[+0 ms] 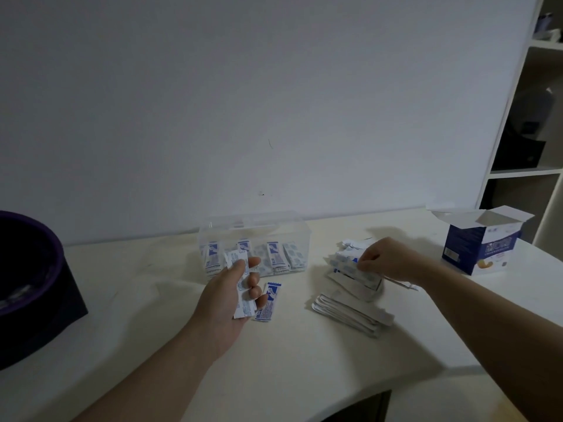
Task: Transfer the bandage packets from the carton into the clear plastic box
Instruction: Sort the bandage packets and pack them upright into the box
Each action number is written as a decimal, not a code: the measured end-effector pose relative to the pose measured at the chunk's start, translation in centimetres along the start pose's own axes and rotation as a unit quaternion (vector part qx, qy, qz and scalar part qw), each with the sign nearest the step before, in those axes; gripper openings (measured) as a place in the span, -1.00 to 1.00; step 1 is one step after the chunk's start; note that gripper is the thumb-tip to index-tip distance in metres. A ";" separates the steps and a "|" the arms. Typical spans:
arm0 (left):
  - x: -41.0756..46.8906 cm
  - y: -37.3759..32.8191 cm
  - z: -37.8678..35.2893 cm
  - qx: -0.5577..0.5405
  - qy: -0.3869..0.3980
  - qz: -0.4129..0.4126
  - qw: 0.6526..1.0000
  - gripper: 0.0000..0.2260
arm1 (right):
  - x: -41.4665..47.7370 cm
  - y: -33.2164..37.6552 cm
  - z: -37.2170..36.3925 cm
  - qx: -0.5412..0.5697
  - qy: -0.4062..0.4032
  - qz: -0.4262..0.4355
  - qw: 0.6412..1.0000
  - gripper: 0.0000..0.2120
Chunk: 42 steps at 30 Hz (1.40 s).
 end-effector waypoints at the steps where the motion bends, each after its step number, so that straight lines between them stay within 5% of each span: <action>1: 0.0 0.0 0.1 0.000 -0.001 0.001 1.000 -0.77 | 0.0 0.0 0.2 -0.002 -0.012 0.002 1.000 -0.86; 7: -0.2 0.0 -0.1 -0.002 -0.008 0.004 1.000 -0.76 | -0.4 -0.3 0.5 -0.036 -0.054 -0.002 0.998 -0.88; 13: -0.2 0.0 -0.4 0.002 0.007 -0.001 1.000 -0.78 | -2.4 2.9 2.3 0.190 -0.114 0.060 0.973 -0.89; 18: -0.6 0.1 -2.9 0.051 0.059 -0.009 0.997 -0.76 | -6.1 12.3 -3.7 0.260 0.016 0.179 0.949 -0.83; 21: -1.1 0.3 -3.4 0.064 0.063 -0.006 0.996 -0.81 | -7.0 14.4 -6.1 0.202 0.054 0.215 0.954 -0.85; 25: -0.9 -0.3 -1.4 0.029 -0.005 -0.018 0.999 -0.76 | -5.9 9.8 -2.2 -0.007 -0.021 0.146 0.989 -0.80; 29: -0.5 0.2 -1.2 -0.005 0.001 -0.012 1.000 -0.75 | -5.9 4.2 -3.5 -0.155 0.151 0.025 0.976 -0.40; 32: -0.5 0.9 -1.5 -0.012 0.006 0.004 1.000 -0.75 | -6.5 4.0 -4.7 -0.197 0.168 0.023 0.965 -0.25; 42: -1.0 0.3 -0.8 -0.004 -0.015 -0.020 1.000 -0.77 | -6.1 8.0 -6.8 -0.360 0.219 0.071 0.904 -0.57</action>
Point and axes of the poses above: each hand's wrist, its own x-axis towards the middle knuckle, its own z-axis out of the back of the hand, y = z × x, the point moved 9 cm from there along x, towards the middle knuckle, and after that the axes turned 12 degrees about y, right-handed, at the moved point
